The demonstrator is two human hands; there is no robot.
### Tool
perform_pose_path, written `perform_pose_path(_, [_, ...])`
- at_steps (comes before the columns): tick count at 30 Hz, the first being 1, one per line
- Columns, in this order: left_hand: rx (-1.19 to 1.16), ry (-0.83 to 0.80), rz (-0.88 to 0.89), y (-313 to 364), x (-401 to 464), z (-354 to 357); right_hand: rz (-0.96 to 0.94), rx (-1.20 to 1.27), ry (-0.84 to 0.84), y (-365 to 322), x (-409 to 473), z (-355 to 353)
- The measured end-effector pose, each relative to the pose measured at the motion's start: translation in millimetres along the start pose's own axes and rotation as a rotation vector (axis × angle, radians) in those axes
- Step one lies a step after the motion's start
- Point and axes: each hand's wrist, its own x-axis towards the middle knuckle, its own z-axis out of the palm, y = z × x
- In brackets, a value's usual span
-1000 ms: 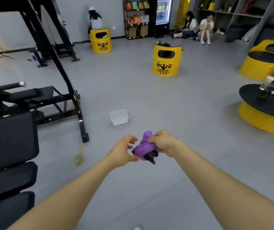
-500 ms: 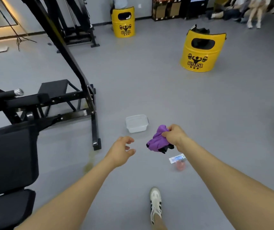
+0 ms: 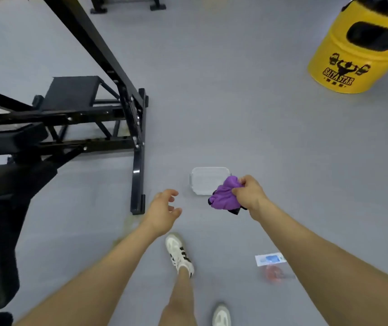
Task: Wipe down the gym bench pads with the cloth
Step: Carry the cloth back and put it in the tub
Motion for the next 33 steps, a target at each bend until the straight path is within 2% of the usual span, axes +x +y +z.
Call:
perform_pose_path(10, [0.033,-0.084,-0.178,-77.9,222.3,-4.3,0.049,-0.068,-0.066,-6.6,221.9,126.4])
perform_pose_path(21, [0.074,-0.154,-0.324,-185.5,391.8,83.9,0.025,-0.179,-0.27,72.0,442.4,242.3])
perform_pose_path(27, [0.07,-0.143,-0.461,-225.9,451.2,138.0,0.0,-0.256,-0.358,111.1,532.3,261.9])
perform_pose_path(33, [0.043,-0.124,-0.424,-218.2,484.7,185.1,-0.134,-0.328,-0.236,130.1,583.2,247.8])
